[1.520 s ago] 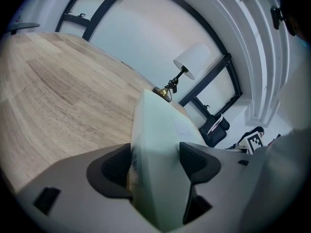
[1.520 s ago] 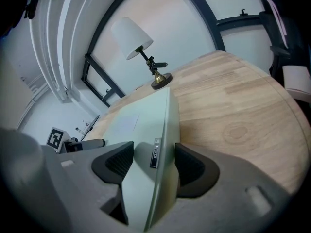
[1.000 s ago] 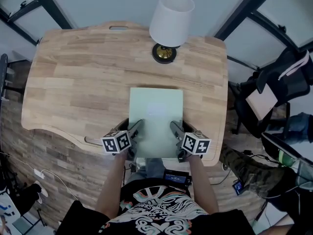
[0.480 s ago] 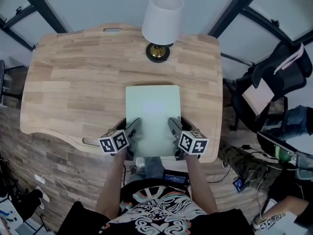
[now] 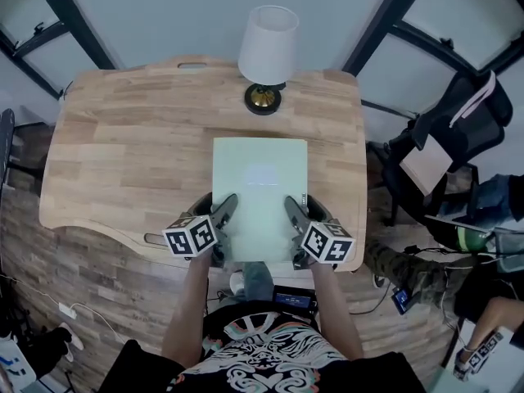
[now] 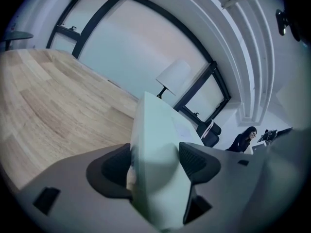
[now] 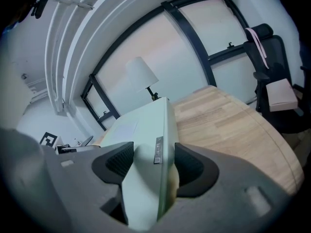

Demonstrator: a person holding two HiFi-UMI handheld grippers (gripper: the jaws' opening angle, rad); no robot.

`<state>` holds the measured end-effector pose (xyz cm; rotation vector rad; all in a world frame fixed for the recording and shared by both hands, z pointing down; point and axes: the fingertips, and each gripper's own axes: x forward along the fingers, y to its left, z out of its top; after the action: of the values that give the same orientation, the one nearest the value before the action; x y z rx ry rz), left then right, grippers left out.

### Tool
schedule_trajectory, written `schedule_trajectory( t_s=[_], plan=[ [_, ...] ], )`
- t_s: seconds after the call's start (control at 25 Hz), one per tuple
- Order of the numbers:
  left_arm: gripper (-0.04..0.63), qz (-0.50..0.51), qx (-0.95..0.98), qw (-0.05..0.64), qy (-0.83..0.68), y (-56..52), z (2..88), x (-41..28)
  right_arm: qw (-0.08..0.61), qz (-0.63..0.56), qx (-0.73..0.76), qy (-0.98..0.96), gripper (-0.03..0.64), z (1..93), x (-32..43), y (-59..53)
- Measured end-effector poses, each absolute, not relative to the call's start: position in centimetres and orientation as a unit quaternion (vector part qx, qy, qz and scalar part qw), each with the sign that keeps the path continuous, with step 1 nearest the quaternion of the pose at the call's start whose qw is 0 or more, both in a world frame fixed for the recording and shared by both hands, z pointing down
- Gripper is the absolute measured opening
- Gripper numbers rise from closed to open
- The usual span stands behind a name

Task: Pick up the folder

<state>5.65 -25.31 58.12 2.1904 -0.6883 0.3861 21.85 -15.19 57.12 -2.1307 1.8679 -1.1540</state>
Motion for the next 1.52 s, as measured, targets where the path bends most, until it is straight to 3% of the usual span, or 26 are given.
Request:
schedule_trajectory(
  t_s=[0.76,1.52],
  plan=[
    [0.304,0.099,0.896,0.355,-0.247,-20.9,49.0,2.7,0.071,-0.303,-0.72,0.621,0.255,48.1,18.5,-9.8],
    [0.304,0.087,0.901,0.363,-0.221,-17.3,47.4,0.9,0.077,-0.29,-0.735,0.608,0.253,46.3,16.4,-5.3]
  ],
)
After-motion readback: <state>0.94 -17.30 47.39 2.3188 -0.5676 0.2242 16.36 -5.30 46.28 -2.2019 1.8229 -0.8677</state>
